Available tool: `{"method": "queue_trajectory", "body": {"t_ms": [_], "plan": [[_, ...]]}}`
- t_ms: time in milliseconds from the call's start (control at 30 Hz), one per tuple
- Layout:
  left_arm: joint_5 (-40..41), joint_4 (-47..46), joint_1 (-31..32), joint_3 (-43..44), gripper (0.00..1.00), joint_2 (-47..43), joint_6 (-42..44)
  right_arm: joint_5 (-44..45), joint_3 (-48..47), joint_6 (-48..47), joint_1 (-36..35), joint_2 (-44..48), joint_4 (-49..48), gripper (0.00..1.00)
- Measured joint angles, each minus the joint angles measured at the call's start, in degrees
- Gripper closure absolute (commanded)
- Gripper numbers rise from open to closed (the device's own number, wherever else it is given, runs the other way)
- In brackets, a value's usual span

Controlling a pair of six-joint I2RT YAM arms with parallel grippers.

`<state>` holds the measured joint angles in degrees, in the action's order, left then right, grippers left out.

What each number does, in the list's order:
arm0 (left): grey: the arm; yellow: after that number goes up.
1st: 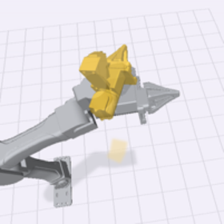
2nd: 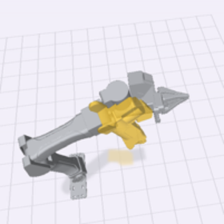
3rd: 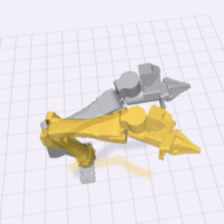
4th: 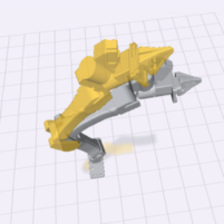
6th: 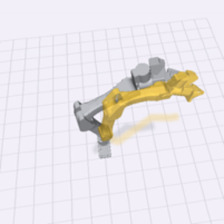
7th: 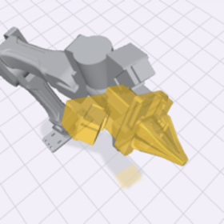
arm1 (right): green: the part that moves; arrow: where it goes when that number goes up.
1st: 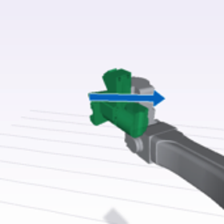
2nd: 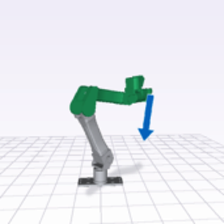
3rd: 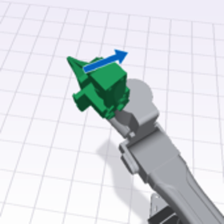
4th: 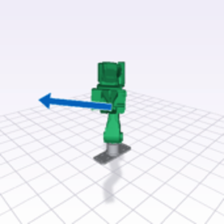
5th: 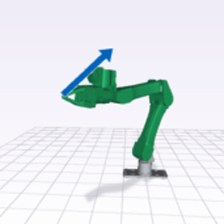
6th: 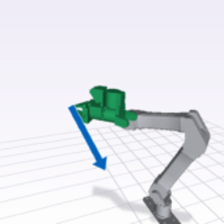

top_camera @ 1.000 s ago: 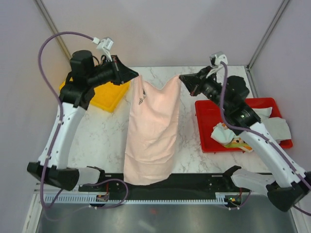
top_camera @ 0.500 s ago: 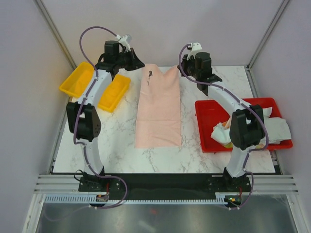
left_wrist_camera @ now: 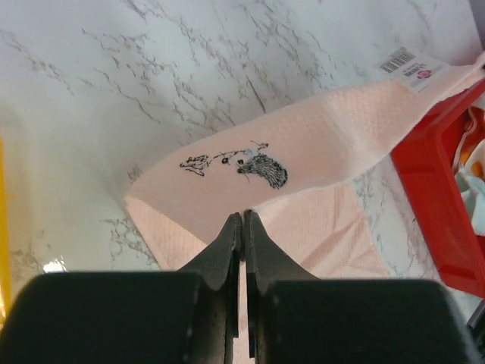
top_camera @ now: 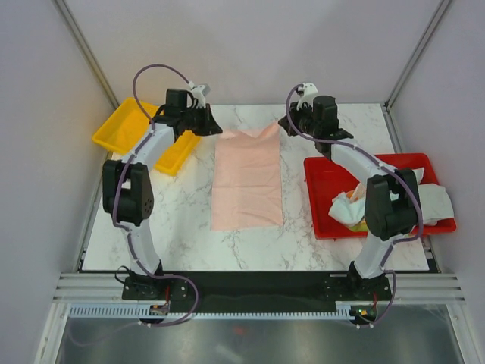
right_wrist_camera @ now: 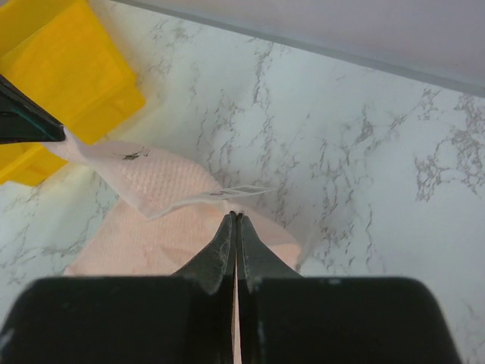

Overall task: Fold and stack the towels
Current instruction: Fold the towel

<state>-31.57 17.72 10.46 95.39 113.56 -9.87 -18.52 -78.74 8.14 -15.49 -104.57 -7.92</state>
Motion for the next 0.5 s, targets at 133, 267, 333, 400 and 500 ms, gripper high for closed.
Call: {"method": "queue_trajectory", "body": {"t_ms": [133,267,333,400,500], "plan": [[1.07,0.76,1.33,-10.21,0.98,-7.34,2.32,-1.81,7.58,1.14,-0.92,6.86,0.00,1.00],[1.77,0.63,3.02,-19.10,0.98,-15.74,3.37,-1.97,17.88,3.23,-2.91,14.49,-1.03,1.00],[3.96,0.79,4.37,-22.73,0.98,-19.41,3.61,-1.84,23.10,3.93,-4.42,17.92,-0.74,1.00],[6.60,1.18,6.23,-25.51,0.98,-22.23,3.78,-1.31,26.93,4.33,-5.79,20.68,-0.13,1.00],[9.16,1.75,8.83,-28.68,0.98,-24.87,3.80,-0.79,30.99,5.01,-7.10,24.59,1.38,1.00]]}}
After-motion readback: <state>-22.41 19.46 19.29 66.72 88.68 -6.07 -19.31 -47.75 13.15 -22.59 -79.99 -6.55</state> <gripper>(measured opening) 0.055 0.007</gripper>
